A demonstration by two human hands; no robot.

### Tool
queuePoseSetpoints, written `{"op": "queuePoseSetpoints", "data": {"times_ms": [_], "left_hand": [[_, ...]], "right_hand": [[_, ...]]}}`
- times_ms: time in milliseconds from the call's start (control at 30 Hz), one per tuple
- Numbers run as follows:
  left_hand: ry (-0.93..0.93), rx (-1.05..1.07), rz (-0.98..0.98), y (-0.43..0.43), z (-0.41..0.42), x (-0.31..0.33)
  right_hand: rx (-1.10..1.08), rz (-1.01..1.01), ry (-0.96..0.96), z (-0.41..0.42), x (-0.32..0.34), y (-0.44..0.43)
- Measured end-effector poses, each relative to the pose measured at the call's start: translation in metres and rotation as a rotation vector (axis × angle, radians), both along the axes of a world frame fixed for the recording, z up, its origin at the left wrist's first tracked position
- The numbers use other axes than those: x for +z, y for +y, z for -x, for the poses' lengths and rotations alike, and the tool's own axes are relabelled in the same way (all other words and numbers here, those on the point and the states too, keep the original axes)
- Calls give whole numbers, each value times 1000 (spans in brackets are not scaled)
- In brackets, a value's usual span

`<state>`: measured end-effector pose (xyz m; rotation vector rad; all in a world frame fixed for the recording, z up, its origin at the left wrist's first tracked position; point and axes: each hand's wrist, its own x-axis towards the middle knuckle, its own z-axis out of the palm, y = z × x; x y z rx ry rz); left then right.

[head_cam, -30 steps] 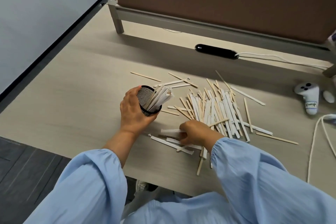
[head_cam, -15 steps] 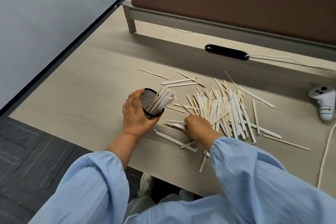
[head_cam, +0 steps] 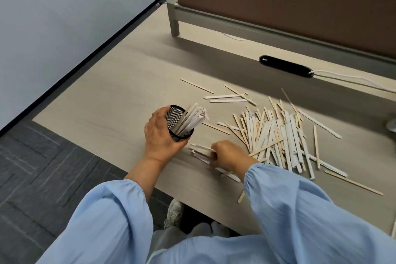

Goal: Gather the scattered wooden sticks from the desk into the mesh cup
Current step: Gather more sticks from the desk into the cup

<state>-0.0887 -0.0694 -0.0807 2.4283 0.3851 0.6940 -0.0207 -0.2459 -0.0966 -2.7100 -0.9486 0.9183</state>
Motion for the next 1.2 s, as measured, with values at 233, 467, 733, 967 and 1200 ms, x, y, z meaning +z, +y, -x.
{"op": "queuePoseSetpoints", "data": {"times_ms": [233, 467, 733, 967, 1200], "left_hand": [[0, 24, 1, 3, 1, -2], [9, 36, -3, 14, -6, -1], [15, -5, -2, 38, -21, 1], [17, -35, -4, 58, -44, -1], [23, -40, 9, 80, -72, -2]], "right_hand": [[-74, -115, -81, -12, -2, 10], [-243, -209, -89, -27, 5, 21], [-217, -59, -157, -51, 4, 51], [-210, 7, -171, -62, -1, 70], [-331, -139, -101, -93, 14, 82]]}}
